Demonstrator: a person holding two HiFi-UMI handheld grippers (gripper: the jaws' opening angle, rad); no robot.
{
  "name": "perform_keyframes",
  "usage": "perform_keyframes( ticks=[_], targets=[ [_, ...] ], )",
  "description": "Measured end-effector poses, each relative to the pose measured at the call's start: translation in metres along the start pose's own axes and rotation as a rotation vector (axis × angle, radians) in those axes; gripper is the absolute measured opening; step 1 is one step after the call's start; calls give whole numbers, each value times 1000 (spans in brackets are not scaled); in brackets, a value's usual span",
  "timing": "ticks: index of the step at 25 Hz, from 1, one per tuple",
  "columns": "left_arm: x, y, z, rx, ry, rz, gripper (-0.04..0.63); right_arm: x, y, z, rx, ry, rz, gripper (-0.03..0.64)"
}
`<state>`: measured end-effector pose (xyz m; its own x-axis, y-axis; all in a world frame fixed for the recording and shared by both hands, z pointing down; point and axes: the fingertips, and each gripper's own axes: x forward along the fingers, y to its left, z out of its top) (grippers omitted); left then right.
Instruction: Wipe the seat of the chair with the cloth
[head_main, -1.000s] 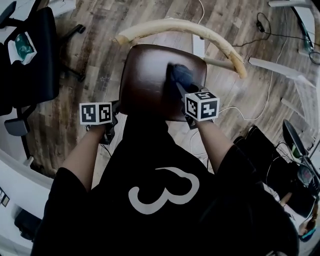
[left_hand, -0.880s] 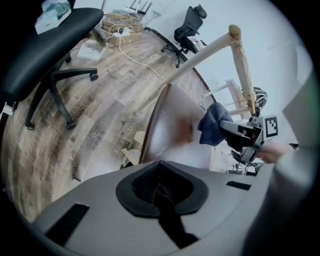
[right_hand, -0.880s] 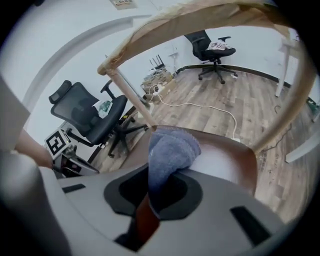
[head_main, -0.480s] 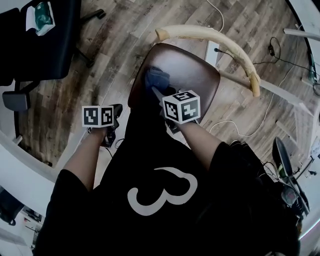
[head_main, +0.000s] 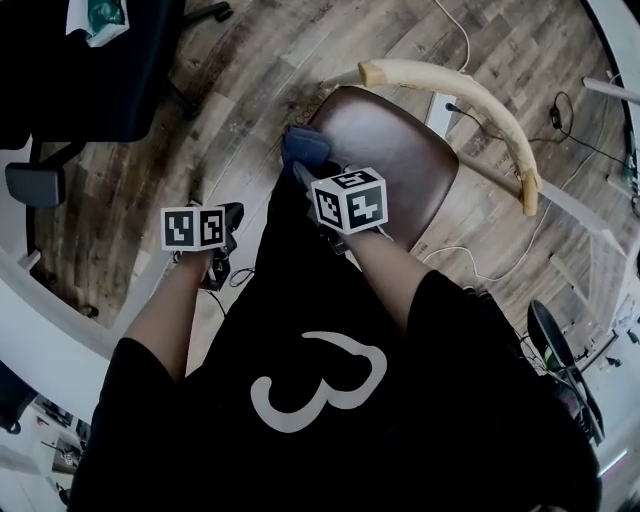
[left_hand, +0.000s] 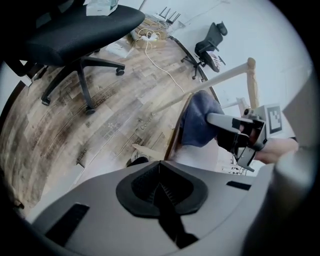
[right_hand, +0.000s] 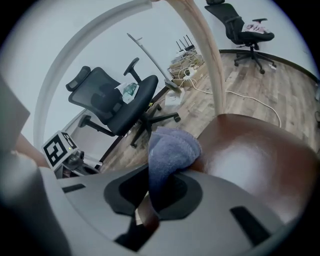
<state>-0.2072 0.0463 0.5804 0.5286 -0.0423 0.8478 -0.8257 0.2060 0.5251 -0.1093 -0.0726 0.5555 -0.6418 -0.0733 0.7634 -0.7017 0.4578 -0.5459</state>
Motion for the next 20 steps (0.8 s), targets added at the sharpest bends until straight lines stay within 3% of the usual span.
perform_keyframes(
  ticks=[7,20],
  targets=[
    [2,4,12,3,5,-9,14,12,-33,-16,-52,80,-98,51],
    [5,10,22,49,41,7,14,20,-50,-26,-151,129,-139,51]
  ],
)
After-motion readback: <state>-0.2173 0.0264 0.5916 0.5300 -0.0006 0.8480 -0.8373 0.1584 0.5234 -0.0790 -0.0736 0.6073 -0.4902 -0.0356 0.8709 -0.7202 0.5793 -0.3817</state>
